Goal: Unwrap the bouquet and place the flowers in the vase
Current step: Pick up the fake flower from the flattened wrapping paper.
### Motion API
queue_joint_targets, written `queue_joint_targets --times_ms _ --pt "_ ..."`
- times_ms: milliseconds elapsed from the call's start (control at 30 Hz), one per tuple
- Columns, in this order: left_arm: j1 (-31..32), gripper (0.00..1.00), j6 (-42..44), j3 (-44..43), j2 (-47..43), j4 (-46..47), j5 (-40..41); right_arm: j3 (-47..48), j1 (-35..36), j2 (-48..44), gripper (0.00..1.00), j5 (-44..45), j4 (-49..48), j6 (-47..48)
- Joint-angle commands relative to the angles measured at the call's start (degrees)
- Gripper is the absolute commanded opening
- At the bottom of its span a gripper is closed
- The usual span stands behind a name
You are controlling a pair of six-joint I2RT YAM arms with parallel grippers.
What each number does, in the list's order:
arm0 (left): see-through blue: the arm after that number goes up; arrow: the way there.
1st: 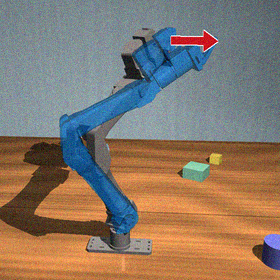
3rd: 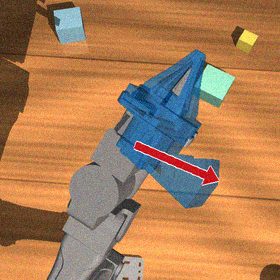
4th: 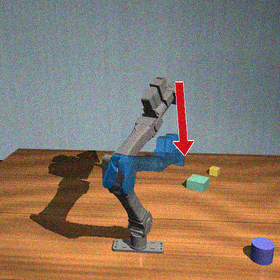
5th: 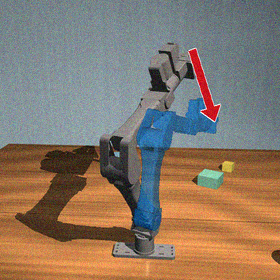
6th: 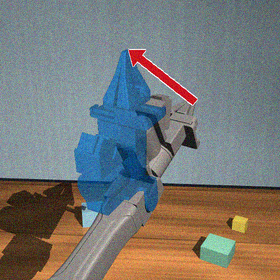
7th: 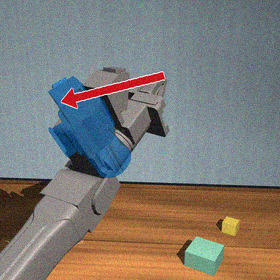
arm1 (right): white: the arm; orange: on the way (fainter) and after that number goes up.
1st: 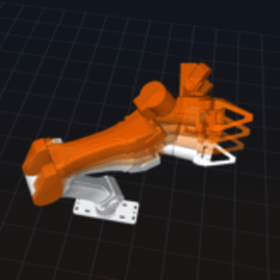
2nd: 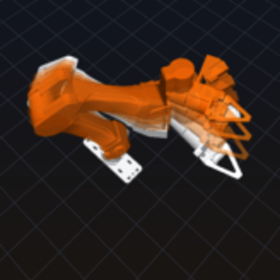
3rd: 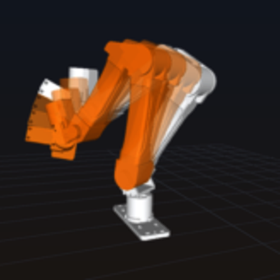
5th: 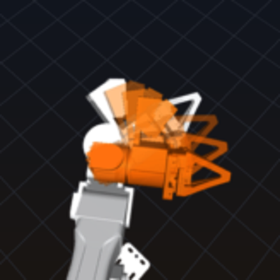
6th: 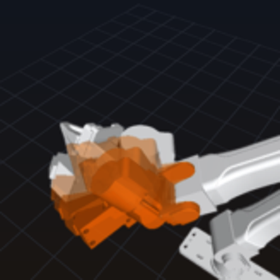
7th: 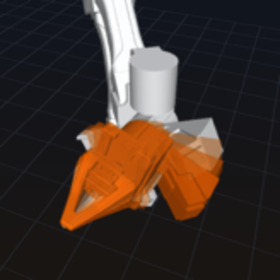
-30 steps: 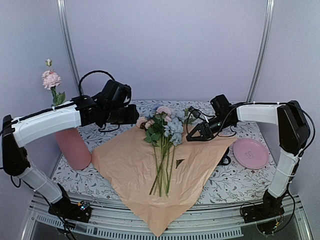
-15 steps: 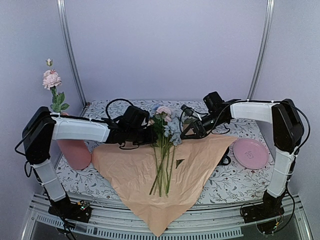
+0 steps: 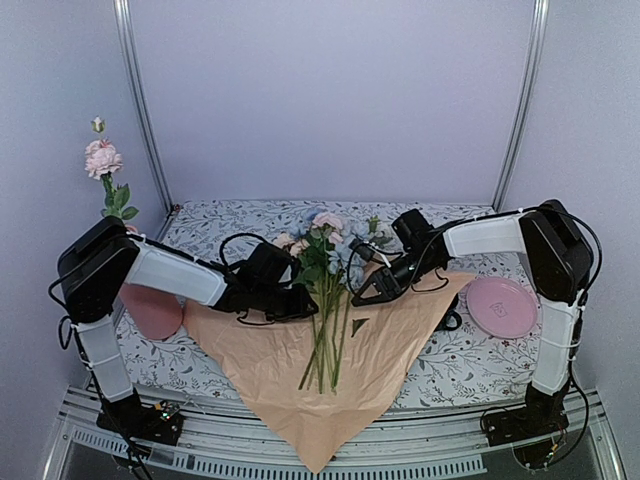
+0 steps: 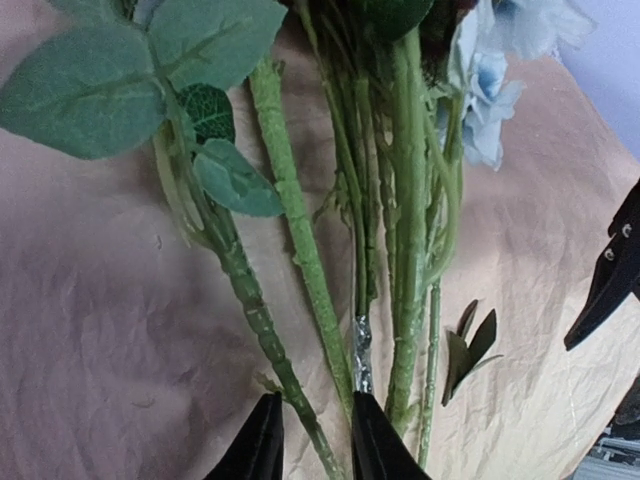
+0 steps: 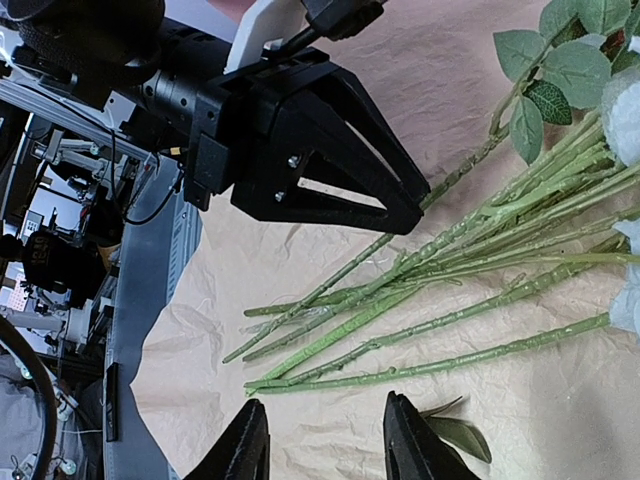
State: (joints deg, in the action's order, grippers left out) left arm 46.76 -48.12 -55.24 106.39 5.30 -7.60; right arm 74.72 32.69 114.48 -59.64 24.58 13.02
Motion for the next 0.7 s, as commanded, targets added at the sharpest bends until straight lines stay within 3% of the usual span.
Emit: queue_joint_targets --times_ms 0,300,467,667 --pt "0.52 0.25 -1.6 1.56 1.44 4.52 -3.94 -0.32 0.36 0.84 0.41 -0.35 -1.81 -0.62" --pt "0.37 0.21 -3.63 1.58 3.06 4.0 -5.7 -0.71 0.37 0.27 0.41 -0.22 -1.64 -0.15" --pt "0.62 0.34 -5.11 2.14 1.0 1.62 -4.91 -1.04 0.37 -0.51 0.41 -0.13 -1.55 0.16" --pt "1.09 0.33 -6.54 4.63 -2.22 1.91 -5.08 -1.75 0.32 -1.27 0.41 0.0 -1.84 0.46"
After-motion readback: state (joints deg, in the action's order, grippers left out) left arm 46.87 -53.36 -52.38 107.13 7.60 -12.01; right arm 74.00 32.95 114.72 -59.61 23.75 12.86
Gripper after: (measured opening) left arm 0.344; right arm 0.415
